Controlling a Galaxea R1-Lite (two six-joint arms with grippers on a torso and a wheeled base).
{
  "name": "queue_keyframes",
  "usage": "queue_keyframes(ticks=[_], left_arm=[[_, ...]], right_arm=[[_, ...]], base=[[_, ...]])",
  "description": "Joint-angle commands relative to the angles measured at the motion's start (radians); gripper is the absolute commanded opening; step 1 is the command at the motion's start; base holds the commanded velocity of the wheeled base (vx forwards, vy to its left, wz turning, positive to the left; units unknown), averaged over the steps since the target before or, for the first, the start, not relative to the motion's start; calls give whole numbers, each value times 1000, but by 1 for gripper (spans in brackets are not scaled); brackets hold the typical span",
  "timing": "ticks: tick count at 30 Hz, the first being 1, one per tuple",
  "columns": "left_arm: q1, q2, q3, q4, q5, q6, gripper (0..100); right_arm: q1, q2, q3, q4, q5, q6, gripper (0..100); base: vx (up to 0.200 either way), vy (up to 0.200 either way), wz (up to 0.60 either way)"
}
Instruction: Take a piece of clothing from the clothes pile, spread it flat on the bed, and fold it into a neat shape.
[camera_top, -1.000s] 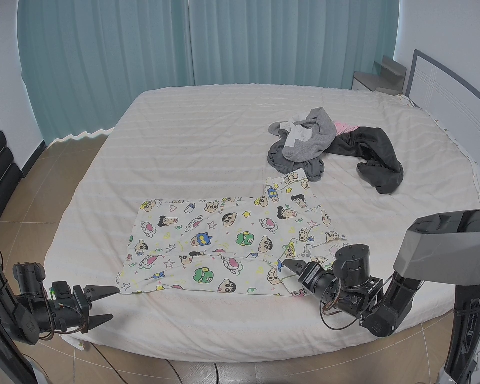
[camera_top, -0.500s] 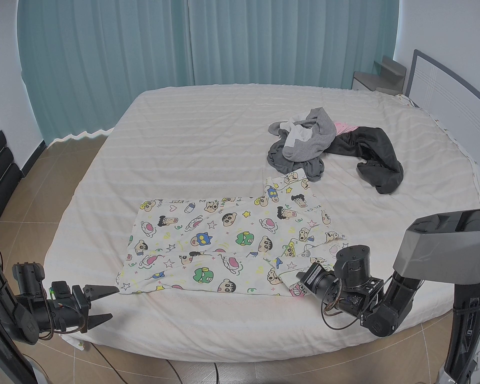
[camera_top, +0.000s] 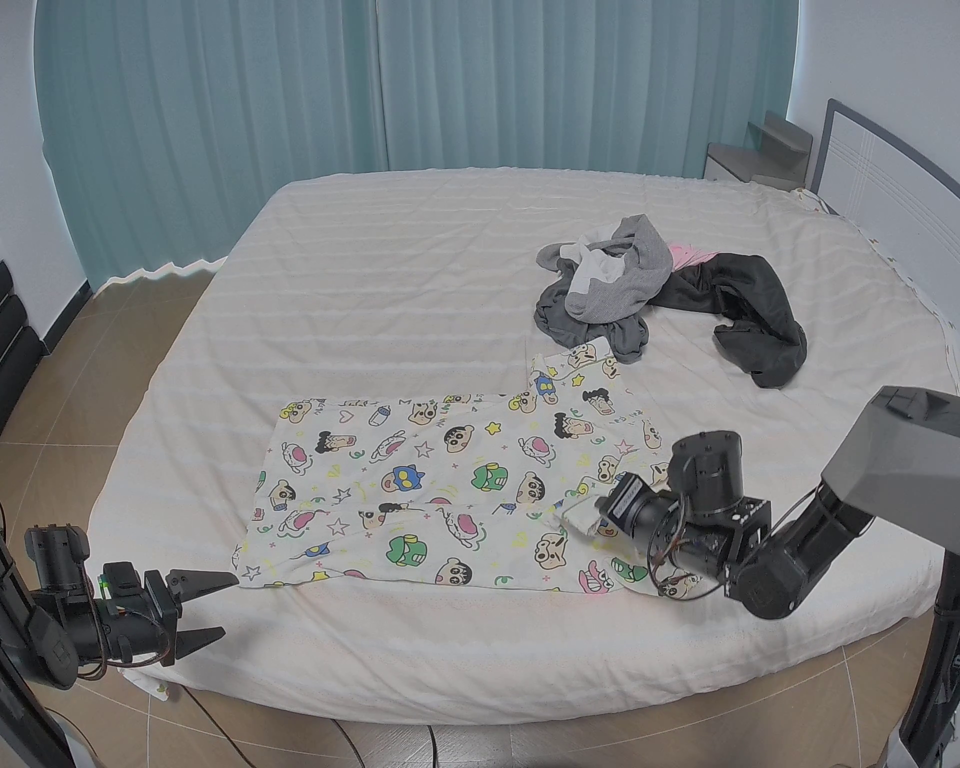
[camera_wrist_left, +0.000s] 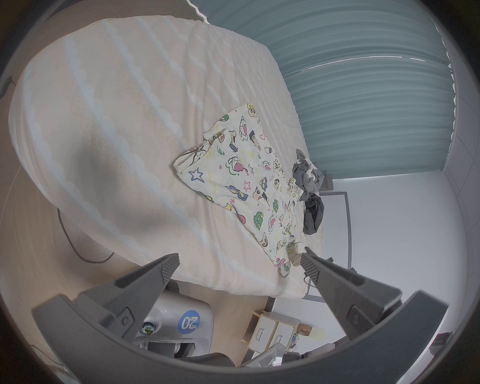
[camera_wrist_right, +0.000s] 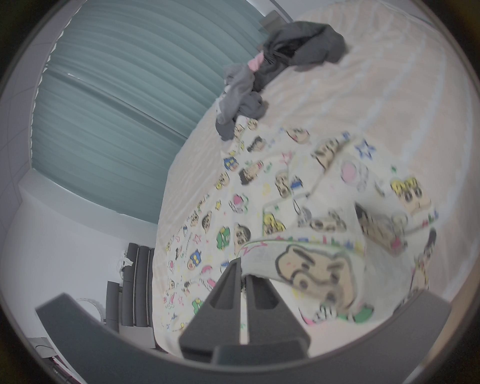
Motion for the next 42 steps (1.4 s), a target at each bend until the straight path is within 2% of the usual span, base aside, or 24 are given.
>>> queue_keyframes(ticks=[1, 5, 7, 11, 18, 24, 31, 37, 42], left_arm=[[1, 3, 0, 0, 0, 0, 100], [1, 4, 0, 0, 0, 1, 100], [1, 4, 0, 0, 0, 1, 100], [1, 6, 0, 0, 0, 1, 100], [1, 6, 0, 0, 0, 1, 100], [1, 6, 0, 0, 0, 1, 100], [1, 6, 1, 0, 0, 1, 100], [1, 4, 6, 0, 0, 1, 100], [1, 3, 6, 0, 0, 1, 100]], right_arm=[[-58, -23, -169, 114, 2, -97, 0], [-74, 11, -221, 139, 2, -163, 0], [-74, 11, -223, 140, 2, -164, 0], [-91, 27, -263, 200, 12, -244, 0], [-92, 47, -293, 212, 12, -308, 0], [-71, 12, -264, 231, 0, -321, 0], [-18, -111, -109, 258, -8, -319, 0], [32, -121, 7, 248, -52, -314, 0], [69, -117, 70, 245, -58, -311, 0]], base=[[0, 0, 0], [0, 0, 0], [0, 0, 0], [0, 0, 0], [0, 0, 0], [0, 0, 0], [0, 0, 0], [0, 0, 0], [0, 0, 0]])
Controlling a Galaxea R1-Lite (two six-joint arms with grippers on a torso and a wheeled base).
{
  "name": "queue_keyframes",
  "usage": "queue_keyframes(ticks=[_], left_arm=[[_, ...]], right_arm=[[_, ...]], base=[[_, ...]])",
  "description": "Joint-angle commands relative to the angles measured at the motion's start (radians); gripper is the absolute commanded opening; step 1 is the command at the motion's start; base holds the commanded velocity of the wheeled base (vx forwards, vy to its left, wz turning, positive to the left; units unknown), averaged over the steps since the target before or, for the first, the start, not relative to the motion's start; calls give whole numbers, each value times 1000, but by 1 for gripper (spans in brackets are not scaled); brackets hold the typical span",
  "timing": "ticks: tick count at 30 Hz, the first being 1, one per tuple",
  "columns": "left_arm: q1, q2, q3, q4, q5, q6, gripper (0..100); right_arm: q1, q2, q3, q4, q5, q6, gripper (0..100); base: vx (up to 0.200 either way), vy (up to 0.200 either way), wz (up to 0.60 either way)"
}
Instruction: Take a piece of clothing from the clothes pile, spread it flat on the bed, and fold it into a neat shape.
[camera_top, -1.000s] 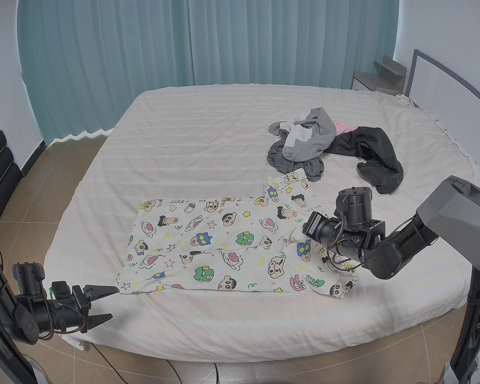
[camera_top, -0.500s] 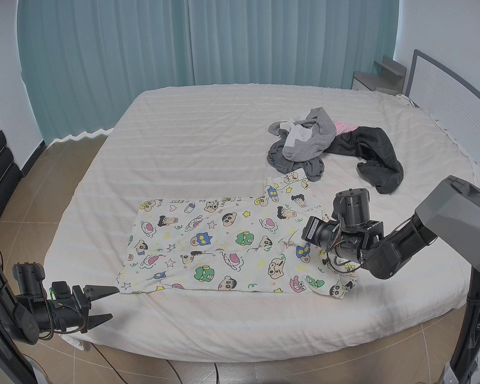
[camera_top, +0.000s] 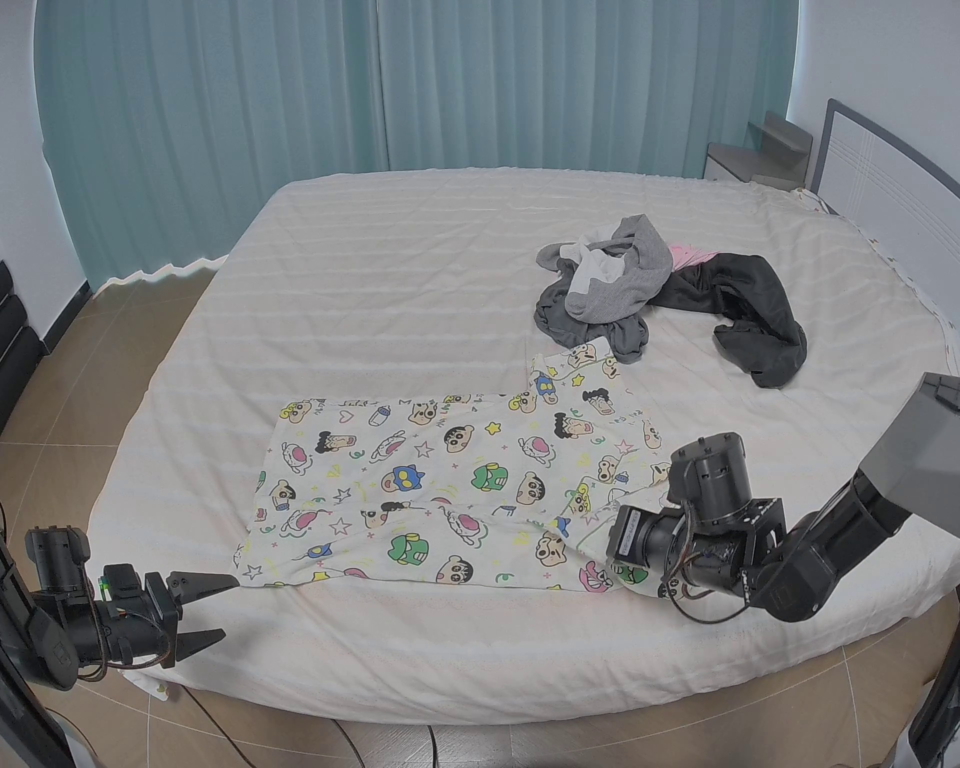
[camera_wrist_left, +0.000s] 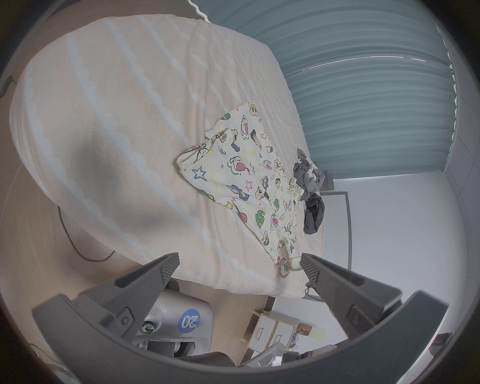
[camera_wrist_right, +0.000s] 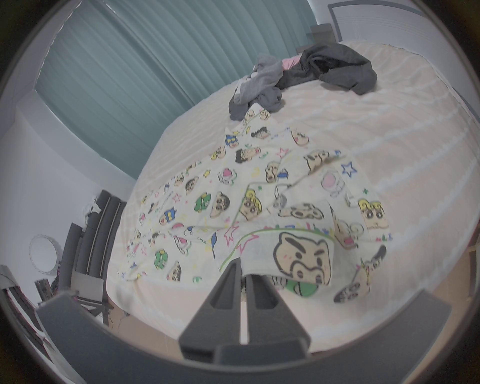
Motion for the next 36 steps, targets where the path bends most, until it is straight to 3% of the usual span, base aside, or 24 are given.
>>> queue_keyframes(ticks=[1, 9, 14, 15, 26, 30, 36], left_arm=[[1, -1, 3, 0, 1, 0, 100], [1, -1, 3, 0, 1, 0, 100], [-1, 0, 3, 0, 0, 0, 100], [-1, 0, 3, 0, 1, 0, 100], [-1, 2, 1, 0, 0, 0, 100], [-1, 0, 3, 0, 0, 0, 100], [-2, 0, 3, 0, 0, 0, 100]], right_arm=[[37, -3, 55, -7, -3, 3, 0], [40, 58, 63, -36, -12, 8, 0], [42, 118, 55, -102, -16, 55, 0], [43, 124, 60, -108, -16, 57, 100], [54, 98, 109, -160, -26, 63, 100], [52, 104, 221, -358, -92, 103, 100], [43, 112, 327, -565, -95, 137, 100]], base=[[0, 0, 0], [0, 0, 0], [0, 0, 0], [0, 0, 0], [0, 0, 0], [0, 0, 0], [0, 0, 0]])
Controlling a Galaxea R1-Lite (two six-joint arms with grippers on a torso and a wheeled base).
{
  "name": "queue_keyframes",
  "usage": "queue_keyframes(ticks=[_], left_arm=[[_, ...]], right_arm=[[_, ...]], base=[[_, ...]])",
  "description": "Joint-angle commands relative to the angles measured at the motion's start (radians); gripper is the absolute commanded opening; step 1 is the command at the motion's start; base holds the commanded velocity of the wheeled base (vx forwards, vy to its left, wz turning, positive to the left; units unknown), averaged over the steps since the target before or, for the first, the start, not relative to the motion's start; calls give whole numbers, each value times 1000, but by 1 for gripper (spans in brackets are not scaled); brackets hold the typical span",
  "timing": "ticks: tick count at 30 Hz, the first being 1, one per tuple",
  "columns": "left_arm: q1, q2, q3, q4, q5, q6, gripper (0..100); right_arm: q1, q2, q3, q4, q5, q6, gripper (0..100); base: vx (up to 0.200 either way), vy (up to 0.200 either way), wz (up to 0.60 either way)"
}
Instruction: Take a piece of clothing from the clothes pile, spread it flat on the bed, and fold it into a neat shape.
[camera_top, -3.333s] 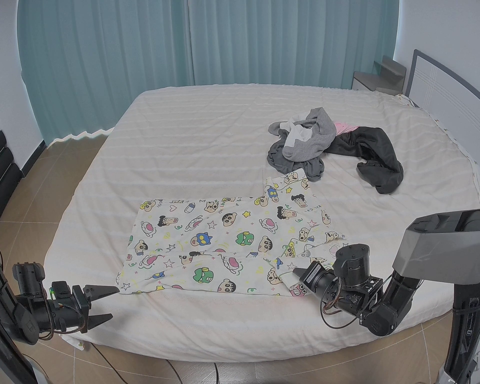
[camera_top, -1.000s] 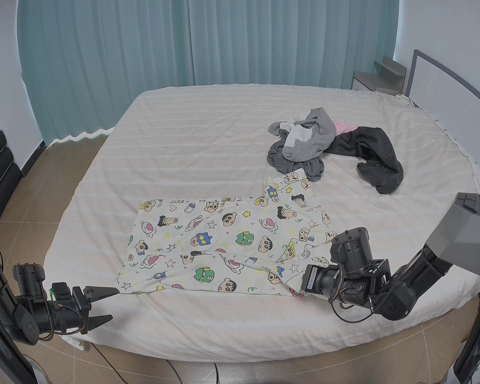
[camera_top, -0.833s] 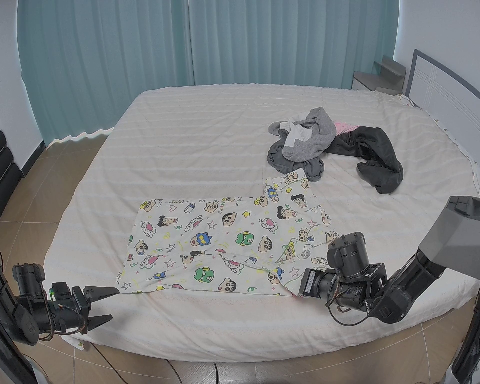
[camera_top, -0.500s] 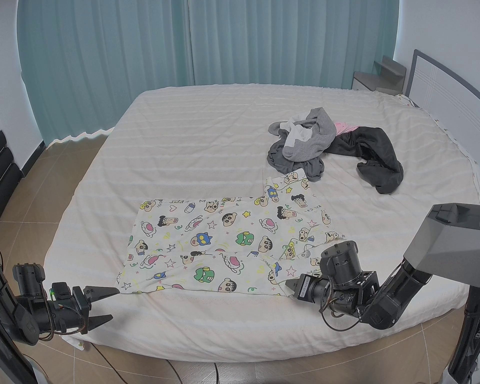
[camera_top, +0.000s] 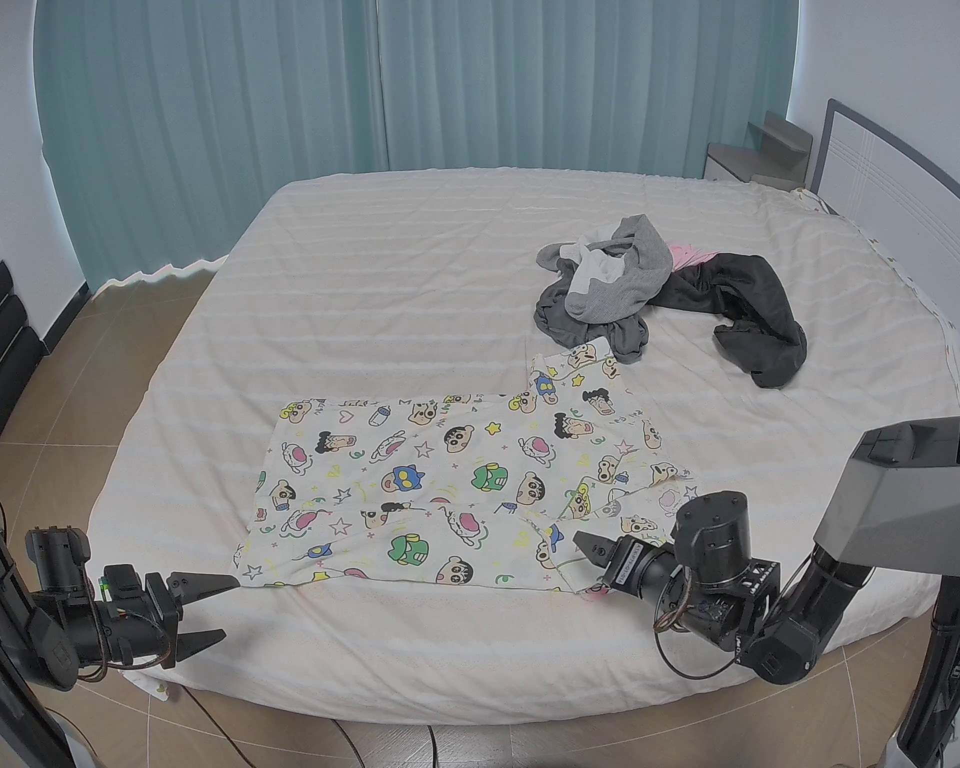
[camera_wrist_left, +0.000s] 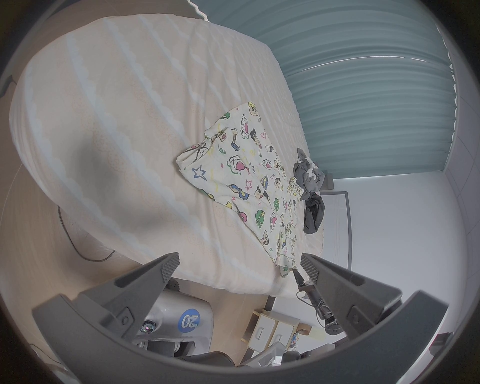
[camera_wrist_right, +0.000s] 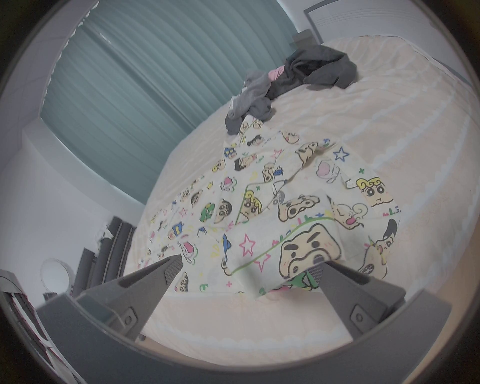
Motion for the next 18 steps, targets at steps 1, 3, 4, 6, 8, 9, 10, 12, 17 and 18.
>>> queue_keyframes(ticks=[1, 3, 4, 6, 8, 9, 10, 12, 17, 18], left_arm=[[-1, 1, 1, 0, 0, 0, 100], [-1, 1, 1, 0, 0, 0, 100], [-1, 1, 1, 0, 0, 0, 100], [-1, 1, 1, 0, 0, 0, 100], [-1, 1, 1, 0, 1, 0, 100], [-1, 1, 1, 0, 0, 0, 100], [-1, 1, 1, 0, 0, 0, 100], [-1, 1, 1, 0, 0, 0, 100], [-1, 1, 1, 0, 0, 0, 100], [-1, -1, 1, 0, 0, 0, 100]], right_arm=[[-9, 11, 119, -138, -17, 30, 100], [-6, 16, 133, -169, -18, 38, 100], [-4, 17, 139, -178, -20, 42, 100], [-1, 27, 148, -198, -28, 42, 100], [-3, 57, 159, -249, -75, 38, 100], [-4, 70, 165, -270, -93, 33, 100], [-4, 77, 174, -295, -107, 25, 100], [-3, 86, 208, -365, -126, -8, 100], [0, 94, 245, -430, -150, -82, 100], [2, 93, 248, -430, -156, -87, 100]], base=[[0, 0, 0], [0, 0, 0], [0, 0, 0], [0, 0, 0], [0, 0, 0], [0, 0, 0], [0, 0, 0], [0, 0, 0], [0, 0, 0], [0, 0, 0]])
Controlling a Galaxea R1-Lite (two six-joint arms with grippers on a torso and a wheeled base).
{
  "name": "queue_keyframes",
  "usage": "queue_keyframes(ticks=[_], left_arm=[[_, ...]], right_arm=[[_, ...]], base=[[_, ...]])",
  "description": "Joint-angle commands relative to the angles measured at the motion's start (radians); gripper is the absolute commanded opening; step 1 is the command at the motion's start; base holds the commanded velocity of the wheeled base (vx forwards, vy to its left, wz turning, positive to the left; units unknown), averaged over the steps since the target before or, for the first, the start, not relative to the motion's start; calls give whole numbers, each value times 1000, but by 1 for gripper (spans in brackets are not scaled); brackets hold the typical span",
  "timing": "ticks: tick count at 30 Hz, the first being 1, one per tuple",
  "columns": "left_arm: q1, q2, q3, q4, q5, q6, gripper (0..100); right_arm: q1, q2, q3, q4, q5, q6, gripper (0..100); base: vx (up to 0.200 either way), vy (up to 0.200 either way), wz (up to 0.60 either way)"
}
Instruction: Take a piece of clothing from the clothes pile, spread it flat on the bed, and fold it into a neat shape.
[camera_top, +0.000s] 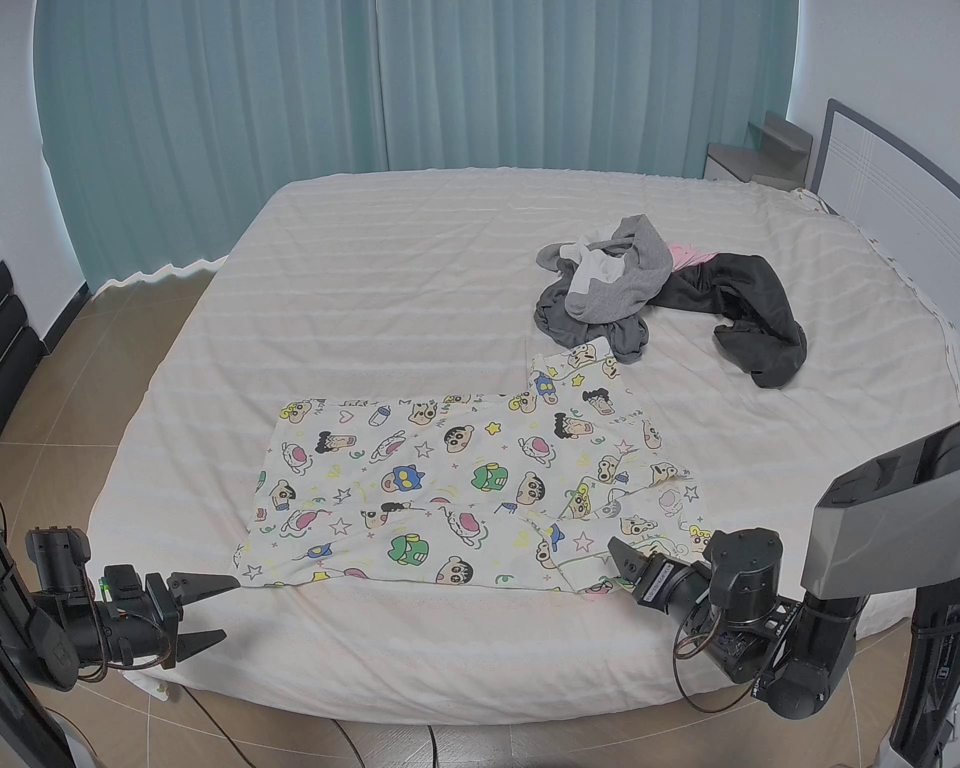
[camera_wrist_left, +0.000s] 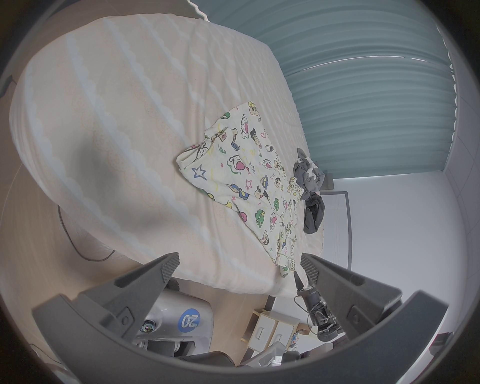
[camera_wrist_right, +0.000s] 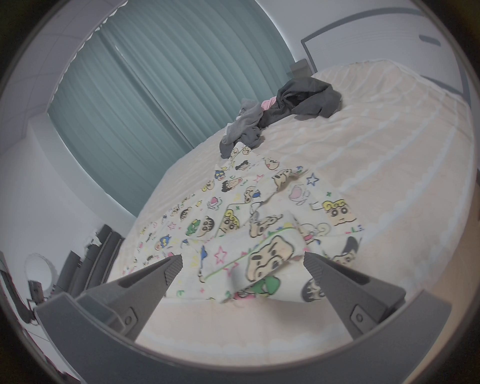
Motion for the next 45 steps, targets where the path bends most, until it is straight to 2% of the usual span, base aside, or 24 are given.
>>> queue_keyframes(ticks=[1, 9, 12, 13, 15, 19, 23, 30, 35, 39, 45], left_arm=[[0, -1, 0, 0, 0, 0, 100], [0, -1, 0, 0, 0, 0, 100], [0, -1, 0, 0, 0, 0, 100], [0, -1, 0, 0, 0, 0, 100], [0, -1, 1, 0, 0, 0, 100], [0, -1, 4, 0, 0, 0, 100], [0, -1, 4, 0, 0, 0, 100], [0, -1, 4, -2, 0, 1, 100], [0, -1, 4, -2, 0, 1, 100], [0, -1, 4, -3, 1, 1, 100], [-1, -12, 4, -2, 1, 3, 100]], right_arm=[[3, 21, 31, -18, -19, -21, 100], [20, -33, 71, -18, -34, -36, 100], [34, -68, 69, -17, -11, -16, 100], [46, -71, 69, -17, 23, 2, 100], [48, -59, 63, -17, 49, 13, 100], [40, -2, 40, -17, 69, 17, 100], [34, 45, 6, -17, 69, 20, 100], [-24, 85, -75, -15, 62, 16, 100], [-43, 75, -32, -18, 52, 0, 100], [-55, 61, 0, -18, 18, -20, 100], [-36, -36, 69, -18, -2, -30, 100]], base=[[0, 0, 0], [0, 0, 0], [0, 0, 0], [0, 0, 0], [0, 0, 0], [0, 0, 0], [0, 0, 0], [0, 0, 0], [0, 0, 0], [0, 0, 0], [0, 0, 0]])
